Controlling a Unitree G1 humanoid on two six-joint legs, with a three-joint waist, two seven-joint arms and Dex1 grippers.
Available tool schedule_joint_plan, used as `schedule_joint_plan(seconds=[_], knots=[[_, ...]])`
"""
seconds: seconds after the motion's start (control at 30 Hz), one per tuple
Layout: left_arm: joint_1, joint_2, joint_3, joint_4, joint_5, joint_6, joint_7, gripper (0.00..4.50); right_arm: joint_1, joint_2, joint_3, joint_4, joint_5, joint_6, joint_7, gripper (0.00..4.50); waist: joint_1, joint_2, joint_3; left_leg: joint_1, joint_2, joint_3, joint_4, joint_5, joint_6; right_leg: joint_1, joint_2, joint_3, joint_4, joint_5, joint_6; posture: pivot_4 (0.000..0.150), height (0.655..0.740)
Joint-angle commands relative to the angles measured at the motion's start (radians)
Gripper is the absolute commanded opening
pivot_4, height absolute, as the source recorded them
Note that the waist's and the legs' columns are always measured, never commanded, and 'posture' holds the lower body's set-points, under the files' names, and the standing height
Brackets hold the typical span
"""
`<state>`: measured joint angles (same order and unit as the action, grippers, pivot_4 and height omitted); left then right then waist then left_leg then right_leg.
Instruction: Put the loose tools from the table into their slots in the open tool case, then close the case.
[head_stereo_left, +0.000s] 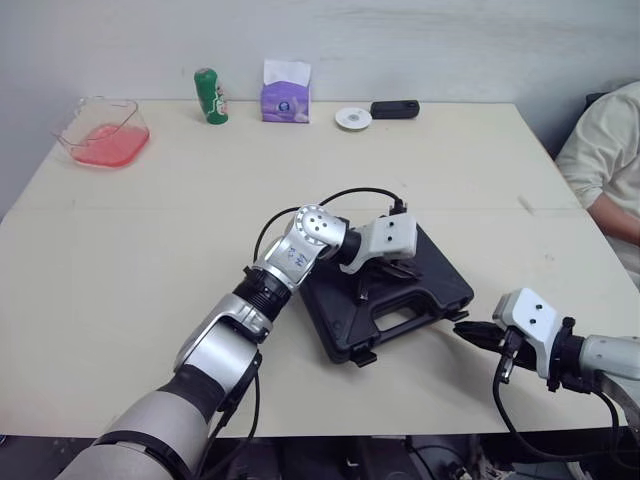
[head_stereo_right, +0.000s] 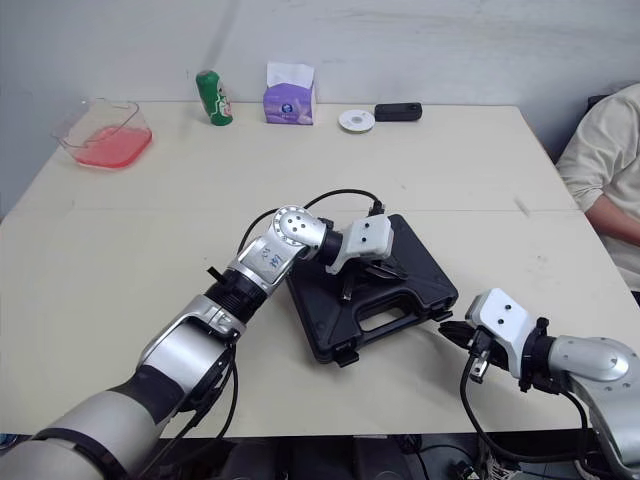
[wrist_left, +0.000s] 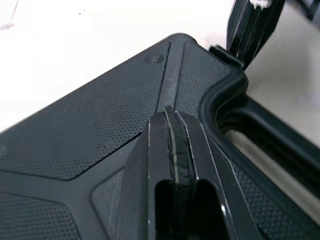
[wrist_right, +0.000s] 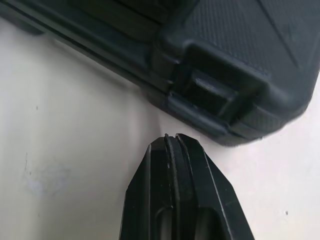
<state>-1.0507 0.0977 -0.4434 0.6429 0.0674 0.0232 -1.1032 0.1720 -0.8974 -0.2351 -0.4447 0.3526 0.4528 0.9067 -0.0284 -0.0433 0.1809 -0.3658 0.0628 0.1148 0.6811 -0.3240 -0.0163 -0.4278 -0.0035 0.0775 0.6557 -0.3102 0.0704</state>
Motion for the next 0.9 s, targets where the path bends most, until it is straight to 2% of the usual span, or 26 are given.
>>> schedule_joint_plan(seconds=[0.03,0.37,0.43,0.53,0.77,0.9], knots=[[0.043,0.020,-0.086,0.073,0.096,-0.016,-0.018,0.05,-0.022,0.003,0.002,-0.030,0.000,-0.001,-0.011,0.00,0.000,-0.002,-0.004,0.000,0.000,0.000,0.000,0.000,0.000,0.000,0.000,0.000,0.000,0.000,0.000,0.150,0.7244],[0.081,0.016,-0.094,0.030,0.107,-0.019,-0.036,0.05,-0.158,0.024,0.012,0.016,-0.010,0.008,-0.060,0.00,-0.006,-0.005,-0.007,0.001,0.000,0.000,0.000,-0.001,0.001,0.001,0.001,0.006,0.000,0.001,0.001,0.150,0.7244],[0.087,0.019,-0.096,0.020,0.109,-0.019,-0.040,0.05,-0.170,0.024,0.009,0.012,0.002,0.019,-0.055,0.00,-0.006,-0.005,-0.007,0.007,0.000,0.000,-0.001,-0.001,0.002,0.003,0.003,0.009,0.000,0.001,0.001,0.150,0.7244],[0.092,0.025,-0.098,0.012,0.112,-0.019,-0.043,0.05,-0.180,0.014,0.005,0.005,0.013,0.027,-0.043,0.00,-0.008,-0.005,-0.007,0.010,0.000,-0.001,-0.001,-0.003,0.001,0.005,0.010,0.014,0.000,0.001,0.001,0.150,0.7244],[0.079,0.015,-0.090,0.043,0.117,-0.021,-0.006,0.05,-0.197,0.012,0.028,0.022,0.006,0.034,-0.035,0.00,-0.009,-0.004,-0.007,0.015,0.001,-0.007,-0.003,-0.007,0.003,0.015,0.011,0.015,-0.003,0.000,0.000,0.150,0.7244],[0.040,-0.002,-0.008,0.062,0.052,0.047,0.020,0.05,-0.165,-0.006,-0.001,0.008,0.014,0.039,-0.019,0.00,-0.005,-0.004,-0.007,0.015,0.001,-0.007,-0.002,-0.007,0.003,0.015,0.011,0.015,-0.004,0.001,0.001,0.150,0.7244]])
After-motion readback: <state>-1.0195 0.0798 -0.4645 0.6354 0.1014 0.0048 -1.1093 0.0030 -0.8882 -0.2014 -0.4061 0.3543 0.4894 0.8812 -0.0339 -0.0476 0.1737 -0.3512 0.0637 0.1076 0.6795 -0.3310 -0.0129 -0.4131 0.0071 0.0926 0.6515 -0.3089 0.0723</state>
